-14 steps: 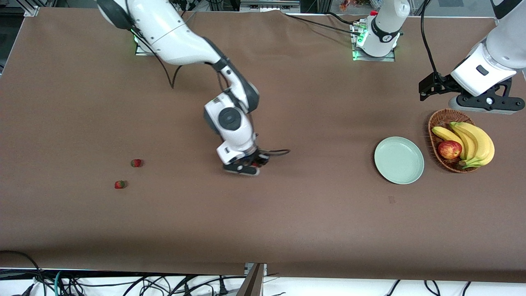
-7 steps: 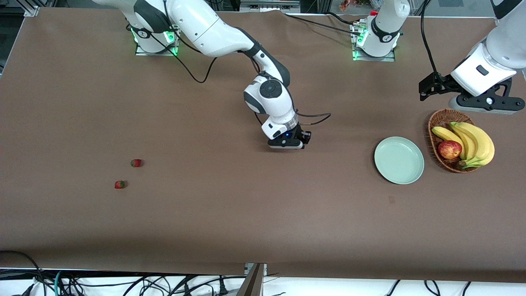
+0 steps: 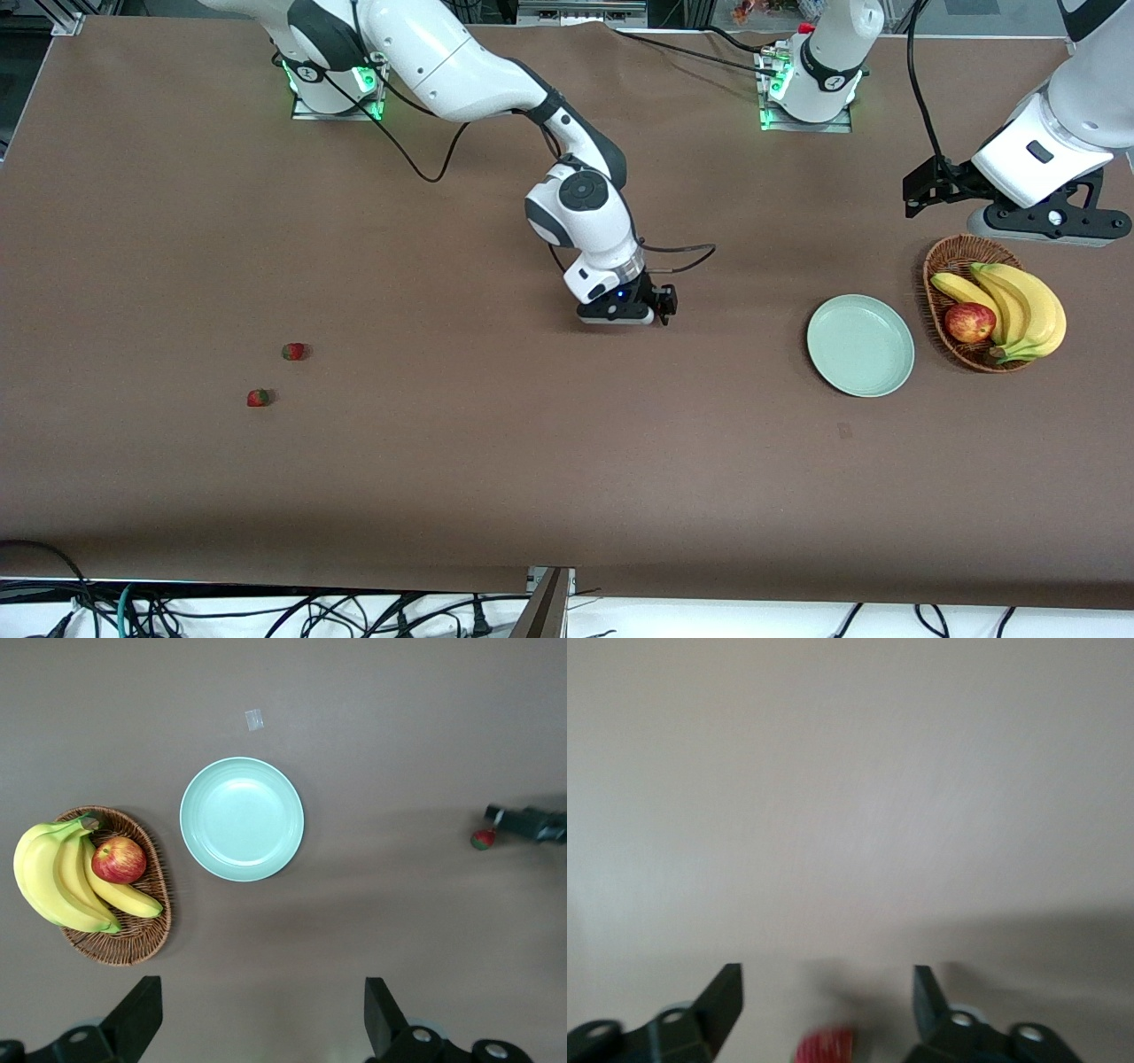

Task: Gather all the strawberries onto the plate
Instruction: 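Release the strawberry mid-table while the left gripper reaches toward it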

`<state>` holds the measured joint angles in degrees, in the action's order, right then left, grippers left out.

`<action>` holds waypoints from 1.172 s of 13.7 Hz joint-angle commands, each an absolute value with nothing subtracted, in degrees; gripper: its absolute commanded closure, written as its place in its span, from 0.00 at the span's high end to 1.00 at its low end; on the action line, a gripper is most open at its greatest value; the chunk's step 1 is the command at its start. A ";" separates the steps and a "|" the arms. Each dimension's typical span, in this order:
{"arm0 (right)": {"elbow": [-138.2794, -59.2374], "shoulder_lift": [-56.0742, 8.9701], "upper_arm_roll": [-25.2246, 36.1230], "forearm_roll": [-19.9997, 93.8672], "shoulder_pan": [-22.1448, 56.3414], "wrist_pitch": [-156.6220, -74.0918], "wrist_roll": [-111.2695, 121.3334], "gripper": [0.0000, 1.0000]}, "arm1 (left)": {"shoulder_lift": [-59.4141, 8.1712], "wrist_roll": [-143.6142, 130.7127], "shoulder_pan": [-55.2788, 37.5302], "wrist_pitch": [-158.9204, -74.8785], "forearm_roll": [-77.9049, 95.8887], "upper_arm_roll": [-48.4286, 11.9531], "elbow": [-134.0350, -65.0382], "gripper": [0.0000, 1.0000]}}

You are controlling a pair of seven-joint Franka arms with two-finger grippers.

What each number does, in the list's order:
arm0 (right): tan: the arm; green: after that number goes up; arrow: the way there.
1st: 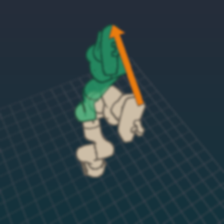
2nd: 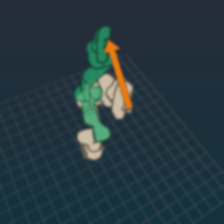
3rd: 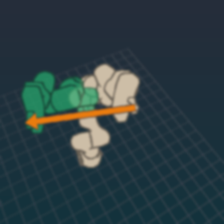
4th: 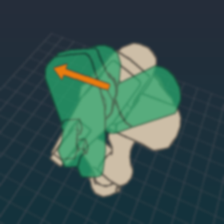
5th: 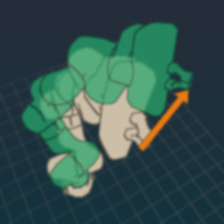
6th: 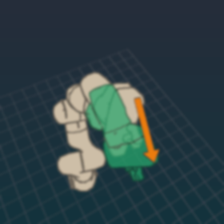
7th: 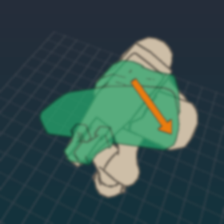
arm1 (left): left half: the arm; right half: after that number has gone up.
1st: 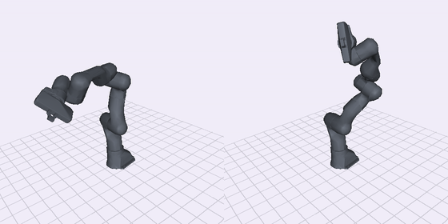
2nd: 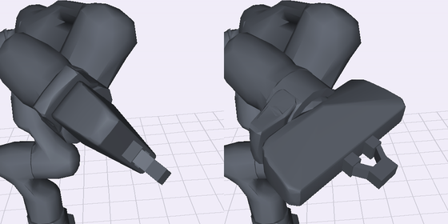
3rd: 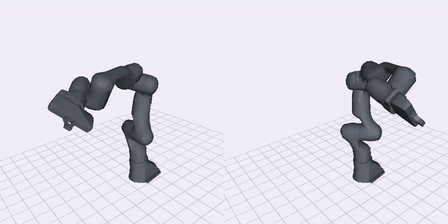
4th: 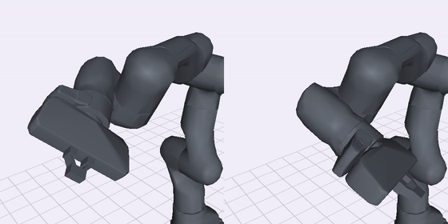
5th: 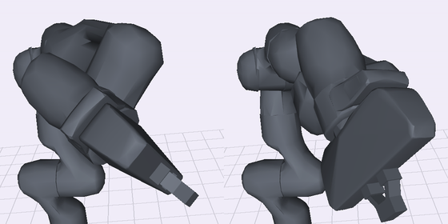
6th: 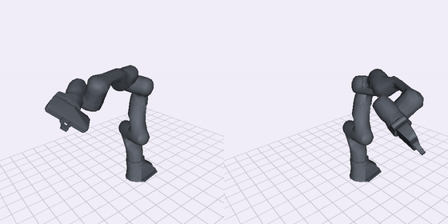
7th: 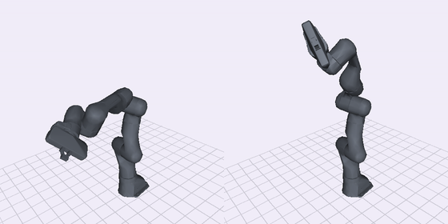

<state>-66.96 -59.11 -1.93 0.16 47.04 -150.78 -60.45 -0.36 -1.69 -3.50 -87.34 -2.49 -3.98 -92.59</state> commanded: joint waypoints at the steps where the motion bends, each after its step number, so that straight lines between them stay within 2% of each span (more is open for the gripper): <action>1: -67.41 -54.15 -2.90 0.35 41.68 -143.20 -57.32 1.00 | -1.05 -1.58 -3.60 -86.31 -3.34 -4.13 -90.97 1.00; 5: -68.02 -49.76 -2.73 0.35 34.03 -128.35 -44.24 1.00 | -2.54 -1.58 -3.87 -85.96 -1.59 -5.09 -91.05 1.00; 7: -68.90 -48.43 -2.37 0.26 30.95 -123.07 -38.44 1.00 | -5.43 -1.49 -3.95 -85.52 0.43 -7.02 -91.05 1.00; 10: -70.48 -46.94 -2.20 0.09 24.37 -118.15 -28.25 1.00 | -15.61 -2.37 -4.48 -85.78 0.79 -11.76 -91.06 1.00; 13: -70.66 -46.67 -1.32 -0.35 18.82 -110.51 -18.57 1.00 | -20.20 -4.83 -5.71 -92.44 0.88 -12.39 -91.14 1.00; 16: -72.41 -45.10 3.93 -0.26 17.23 -105.65 -5.85 1.00 | -24.77 -7.63 -7.73 -100.60 0.88 -12.39 -91.49 1.00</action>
